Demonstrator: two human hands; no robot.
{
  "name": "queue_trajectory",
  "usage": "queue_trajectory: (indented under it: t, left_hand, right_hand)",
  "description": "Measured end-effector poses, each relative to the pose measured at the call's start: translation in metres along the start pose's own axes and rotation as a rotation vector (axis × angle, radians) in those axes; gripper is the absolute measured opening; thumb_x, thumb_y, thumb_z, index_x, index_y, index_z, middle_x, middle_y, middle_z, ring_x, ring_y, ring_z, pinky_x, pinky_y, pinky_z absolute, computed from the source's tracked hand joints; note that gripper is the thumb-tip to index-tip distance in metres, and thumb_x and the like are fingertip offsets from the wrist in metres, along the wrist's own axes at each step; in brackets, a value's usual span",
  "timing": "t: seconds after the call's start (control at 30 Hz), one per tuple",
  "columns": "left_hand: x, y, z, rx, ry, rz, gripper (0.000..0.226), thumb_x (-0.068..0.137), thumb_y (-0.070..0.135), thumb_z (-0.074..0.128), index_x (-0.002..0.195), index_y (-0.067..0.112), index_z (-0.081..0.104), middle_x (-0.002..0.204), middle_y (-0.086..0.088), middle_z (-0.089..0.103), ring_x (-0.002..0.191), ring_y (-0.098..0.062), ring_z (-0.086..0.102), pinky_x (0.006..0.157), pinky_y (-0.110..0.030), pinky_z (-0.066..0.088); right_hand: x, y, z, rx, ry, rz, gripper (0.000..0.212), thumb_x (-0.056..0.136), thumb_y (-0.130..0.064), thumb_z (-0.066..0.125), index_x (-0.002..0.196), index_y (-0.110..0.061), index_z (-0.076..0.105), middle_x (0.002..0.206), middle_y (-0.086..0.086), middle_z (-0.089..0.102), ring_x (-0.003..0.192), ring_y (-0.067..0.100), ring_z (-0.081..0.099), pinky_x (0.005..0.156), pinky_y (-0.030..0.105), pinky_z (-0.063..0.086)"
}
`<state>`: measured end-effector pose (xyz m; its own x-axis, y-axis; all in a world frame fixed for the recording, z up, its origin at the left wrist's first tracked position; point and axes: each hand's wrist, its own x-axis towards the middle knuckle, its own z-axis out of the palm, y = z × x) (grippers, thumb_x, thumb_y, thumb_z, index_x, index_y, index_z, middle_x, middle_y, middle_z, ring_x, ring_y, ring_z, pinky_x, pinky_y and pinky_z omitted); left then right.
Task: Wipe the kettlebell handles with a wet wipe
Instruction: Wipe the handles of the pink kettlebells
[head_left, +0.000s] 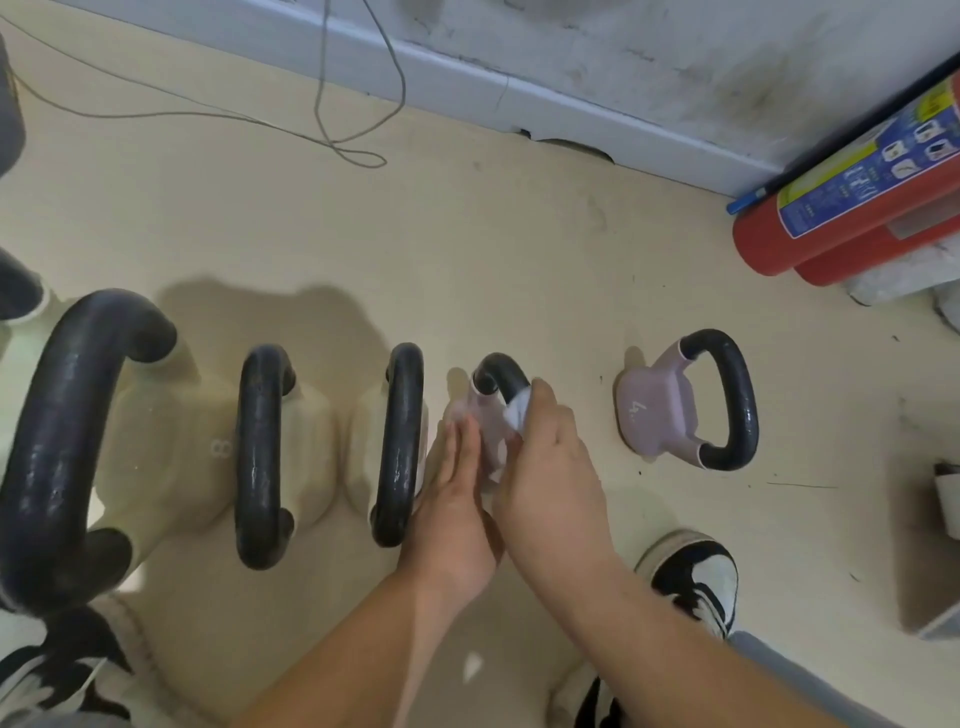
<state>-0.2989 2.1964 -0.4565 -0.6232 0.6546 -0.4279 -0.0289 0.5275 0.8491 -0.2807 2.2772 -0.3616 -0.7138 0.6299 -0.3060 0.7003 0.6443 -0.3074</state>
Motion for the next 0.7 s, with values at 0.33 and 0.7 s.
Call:
queue_trajectory:
  t: [0.33, 0.7]
  left_hand:
    - [0.011, 0.011, 0.005, -1.003, 0.048, -0.175, 0.045, 0.102, 0.039, 0.054, 0.147, 0.035, 0.047, 0.143, 0.008, 0.058, 0.139, -0.01, 0.043, 0.122, -0.038, 0.022]
    - [0.014, -0.02, 0.02, -0.731, 0.074, -0.13, 0.037, 0.096, 0.013, 0.059, 0.132, 0.021, 0.061, 0.118, -0.003, 0.059, 0.104, 0.013, 0.047, 0.102, -0.014, 0.025]
  right_hand:
    - [0.045, -0.025, -0.013, -0.161, -0.127, 0.064, 0.038, 0.103, -0.035, 0.051, 0.132, -0.013, 0.039, 0.125, 0.006, 0.05, 0.104, 0.031, 0.064, 0.07, 0.035, 0.039]
    - [0.086, -0.047, -0.009, -0.591, -0.296, -0.17, 0.034, 0.099, -0.019, 0.055, 0.132, -0.012, 0.057, 0.126, 0.01, 0.048, 0.114, 0.031, 0.051, 0.073, 0.036, 0.038]
